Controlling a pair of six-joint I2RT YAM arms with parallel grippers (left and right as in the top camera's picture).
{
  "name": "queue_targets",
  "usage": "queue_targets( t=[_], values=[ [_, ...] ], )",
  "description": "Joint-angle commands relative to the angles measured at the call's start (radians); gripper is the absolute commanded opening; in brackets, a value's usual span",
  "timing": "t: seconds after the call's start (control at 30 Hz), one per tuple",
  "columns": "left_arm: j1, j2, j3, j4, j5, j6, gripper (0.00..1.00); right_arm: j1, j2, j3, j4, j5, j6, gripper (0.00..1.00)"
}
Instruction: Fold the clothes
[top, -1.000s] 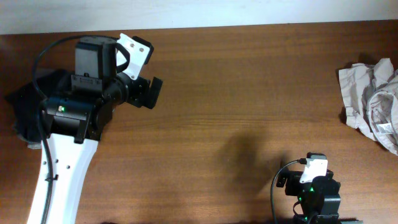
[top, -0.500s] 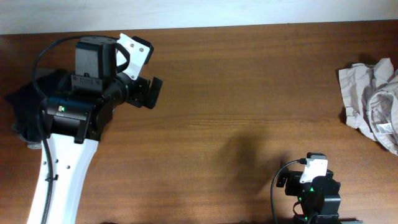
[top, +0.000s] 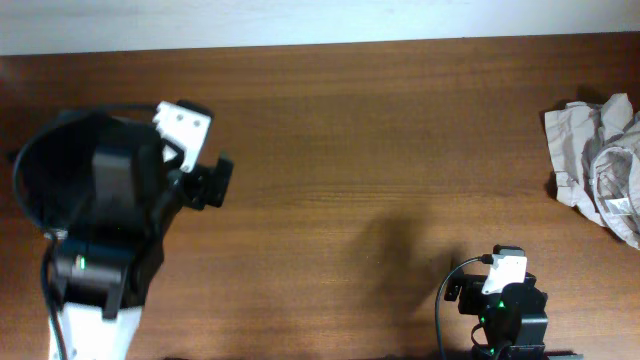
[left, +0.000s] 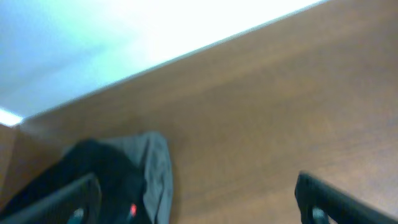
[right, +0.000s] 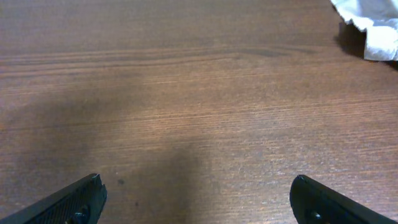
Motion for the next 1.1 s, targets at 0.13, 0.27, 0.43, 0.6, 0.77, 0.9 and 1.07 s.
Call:
queue_targets(
  t=[0.13,0.27,0.43,0.6,0.77,0.9,1.07],
  values=[
    [0.150,-0.292,-0.449,0.318,0.145,-0.049,0.99,-0.008,-0.009,-0.010,0.002,-0.005,0.008,0.99],
    [0.183,-0.472,-0.656,0.409,0.158,-0.076,0.99,-0.008,-0.009,-0.010,0.002,-0.005,0.008,0.99],
    [0.185,-0.676,-0.864,0.494,0.157,-0.078,0.99,-0.008,-0.009,-0.010,0.002,-0.005,0.007,0.99],
    [0.185,-0.816,-0.988,0.520,0.157,-0.108,0.99,-0.008,-0.009,-0.010,0.002,-0.005,0.007,0.99],
    [0.185,-0.920,-1.098,0.575,0.158,-0.131,0.99,-0.008,-0.009,-0.010,0.002,-0.005,0.007,0.99],
    [0.185,-0.988,-1.167,0.629,0.158,-0.131,0.99,-0.008,-0.009,-0.010,0.002,-0.005,0.008,0.99],
    [0.184,-1.063,-1.229,0.665,0.159,-0.131,0.99,-0.008,-0.009,-0.010,0.002,-0.005,0.007,0.99]
  ],
)
